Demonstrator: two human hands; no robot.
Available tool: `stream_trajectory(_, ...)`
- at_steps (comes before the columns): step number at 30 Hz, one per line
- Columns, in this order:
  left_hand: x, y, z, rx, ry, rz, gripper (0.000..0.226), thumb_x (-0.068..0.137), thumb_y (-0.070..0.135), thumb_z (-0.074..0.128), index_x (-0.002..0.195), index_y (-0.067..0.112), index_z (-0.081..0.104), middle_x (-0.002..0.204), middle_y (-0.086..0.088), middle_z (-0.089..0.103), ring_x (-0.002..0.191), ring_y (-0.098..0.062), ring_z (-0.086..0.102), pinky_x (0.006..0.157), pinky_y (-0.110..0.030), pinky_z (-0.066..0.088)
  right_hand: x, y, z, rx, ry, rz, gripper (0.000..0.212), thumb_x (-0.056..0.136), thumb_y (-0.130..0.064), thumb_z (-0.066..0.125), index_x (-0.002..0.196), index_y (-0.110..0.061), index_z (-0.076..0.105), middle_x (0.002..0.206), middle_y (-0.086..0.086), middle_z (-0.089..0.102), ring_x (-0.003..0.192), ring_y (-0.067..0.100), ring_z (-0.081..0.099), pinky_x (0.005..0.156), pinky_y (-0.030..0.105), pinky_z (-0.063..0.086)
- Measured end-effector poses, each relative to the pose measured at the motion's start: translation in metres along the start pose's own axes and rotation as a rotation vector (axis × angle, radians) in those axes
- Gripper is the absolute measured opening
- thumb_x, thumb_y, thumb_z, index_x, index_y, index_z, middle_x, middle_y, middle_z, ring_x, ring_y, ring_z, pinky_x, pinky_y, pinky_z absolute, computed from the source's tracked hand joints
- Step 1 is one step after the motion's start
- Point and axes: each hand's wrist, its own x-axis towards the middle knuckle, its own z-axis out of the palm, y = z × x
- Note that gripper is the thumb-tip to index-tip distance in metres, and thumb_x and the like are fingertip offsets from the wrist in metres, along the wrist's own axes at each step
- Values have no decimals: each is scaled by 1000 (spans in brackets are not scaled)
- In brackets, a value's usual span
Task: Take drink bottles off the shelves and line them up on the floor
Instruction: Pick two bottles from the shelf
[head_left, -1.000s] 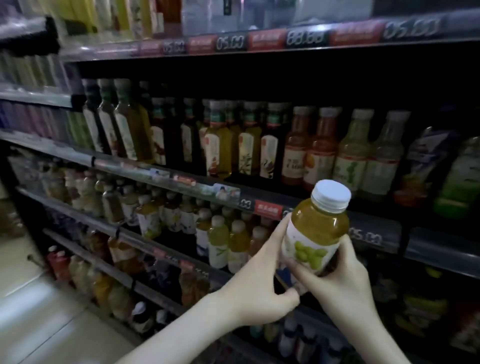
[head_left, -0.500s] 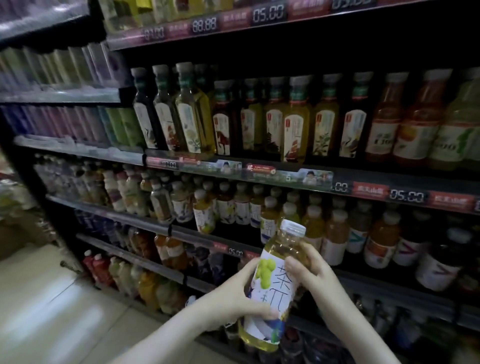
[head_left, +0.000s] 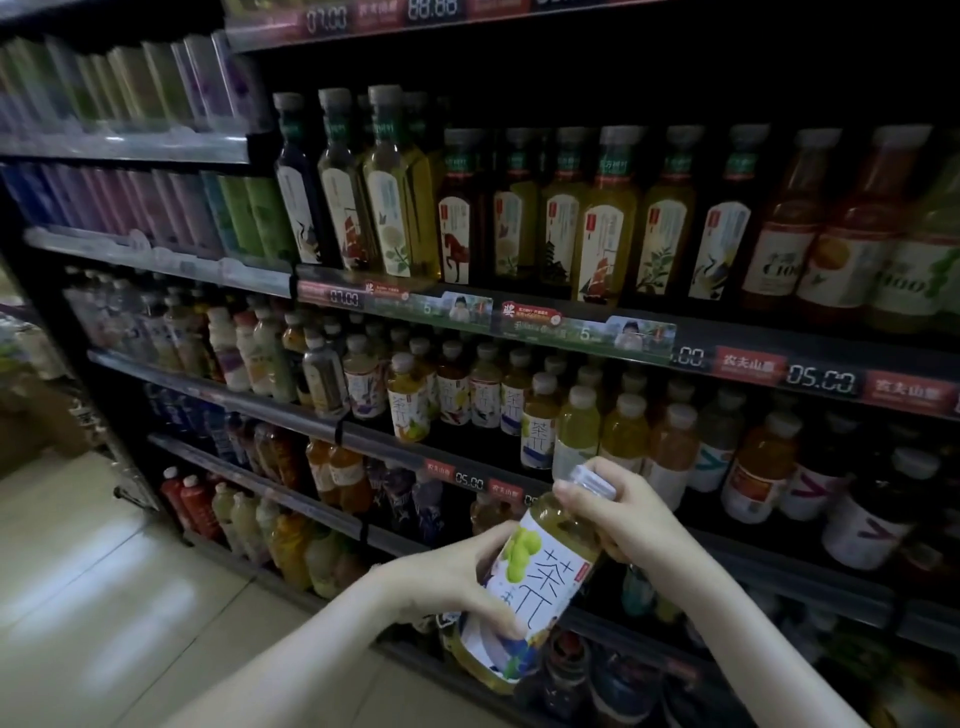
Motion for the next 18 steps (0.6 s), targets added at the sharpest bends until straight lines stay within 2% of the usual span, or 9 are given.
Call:
stream_trajectory(3,5,-5,-15,155,60,-18,84,78,7,76,143,32,28,132,6,55,118,-8,56,99,-29,47,6,2,15,12,75,-17,23,86,-33,68,84,-13,58,67,-6,61,56,5,56,48,20,40)
stream_trajectory(5,7,-12,-38,319,116,-61,97,80,28,77,148,35,9,131,9,52,116,-5,55,92,-20,47,14,4,32,-53,158,-39,20,86,-33,68,85,-16,58,75,-5,65,67,6,61,57,22,44)
stream_trajectory(6,7,-17,-52,417,176,-97,102,79,39,76,148,39,1,135,5,50,119,-9,54,88,-19,46,18,7,42,-85,199,-46,19,86,-33,67,86,-17,57,79,-5,66,73,8,62,61,23,45)
stream_trajectory(8,5,-31,-86,541,359,-150,101,80,51,70,148,41,-5,146,-6,41,130,-20,46,90,-23,42,33,18,65,-132,278,-54,19,87,-33,66,88,-19,54,85,-5,64,80,9,61,64,26,46)
stream_trajectory(10,3,-44,-124,520,574,-161,87,87,49,61,150,34,2,145,-7,43,122,-22,51,83,-24,44,53,28,85,-131,362,-43,18,88,-33,65,95,-22,53,91,-7,62,86,9,60,68,28,48)
stream_trajectory(13,7,-51,-191,534,790,-196,61,95,38,52,146,18,25,127,-6,55,90,-17,60,64,-25,47,92,34,109,-142,463,-61,21,89,-30,65,104,-23,52,97,-8,60,92,10,59,69,26,48)
stream_trajectory(14,8,-50,-212,545,806,-246,55,96,37,50,142,14,33,123,-7,58,84,-16,59,61,-26,46,105,35,115,-169,492,-71,24,89,-30,65,107,-23,51,98,-7,60,92,11,59,69,26,47)
stream_trajectory(16,14,-48,-250,581,792,-314,50,96,35,49,138,10,40,120,-9,59,80,-15,57,64,-27,46,131,35,124,-230,542,-73,30,89,-31,64,112,-22,48,102,-4,59,93,14,58,71,29,48)
stream_trajectory(18,21,-45,-279,608,790,-250,56,95,30,51,144,13,32,123,-10,58,93,-21,60,73,-29,51,153,34,129,-292,584,-58,39,90,-32,62,122,-19,44,107,-2,56,97,16,56,76,32,49)
